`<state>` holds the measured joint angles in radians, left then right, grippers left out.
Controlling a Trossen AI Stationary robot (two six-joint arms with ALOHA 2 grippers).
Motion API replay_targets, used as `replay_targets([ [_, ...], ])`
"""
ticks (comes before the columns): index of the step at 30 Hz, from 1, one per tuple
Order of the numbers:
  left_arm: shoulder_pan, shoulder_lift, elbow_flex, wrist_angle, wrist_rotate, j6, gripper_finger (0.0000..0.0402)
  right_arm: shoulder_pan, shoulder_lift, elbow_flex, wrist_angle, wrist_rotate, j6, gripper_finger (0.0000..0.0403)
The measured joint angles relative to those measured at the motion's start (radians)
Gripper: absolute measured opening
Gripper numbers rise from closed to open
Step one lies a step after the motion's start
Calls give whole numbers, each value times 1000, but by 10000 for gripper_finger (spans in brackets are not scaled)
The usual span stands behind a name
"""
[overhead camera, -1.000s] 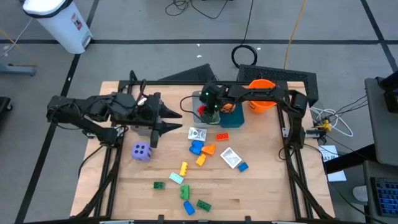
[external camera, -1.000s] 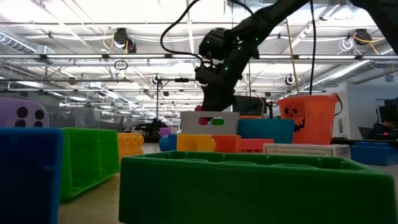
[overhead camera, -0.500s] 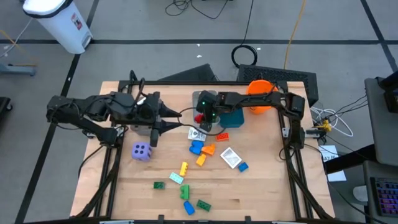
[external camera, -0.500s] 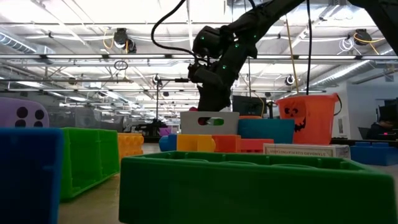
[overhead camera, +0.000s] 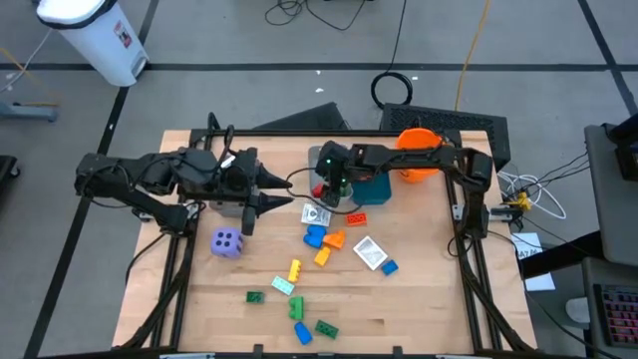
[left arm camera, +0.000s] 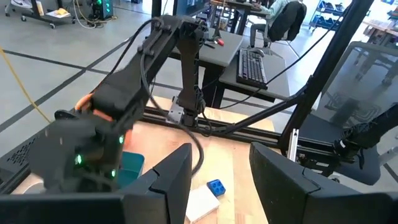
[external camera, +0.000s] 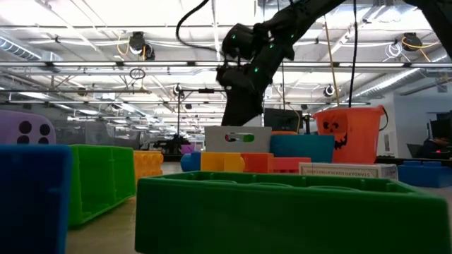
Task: Pick & Place Toys
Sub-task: Put the green game piece into the gray bin
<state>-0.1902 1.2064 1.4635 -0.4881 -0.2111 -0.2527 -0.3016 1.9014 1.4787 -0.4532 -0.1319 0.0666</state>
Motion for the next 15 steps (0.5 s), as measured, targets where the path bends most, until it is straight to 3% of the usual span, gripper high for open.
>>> replay_targets([
  [9,-6,0,0,-19,1,-6,170,4,-197,0,22,0,5,231],
  [15,-49,0,0,-115,2,-70,170,44,-332,0,53,-3,79,227],
])
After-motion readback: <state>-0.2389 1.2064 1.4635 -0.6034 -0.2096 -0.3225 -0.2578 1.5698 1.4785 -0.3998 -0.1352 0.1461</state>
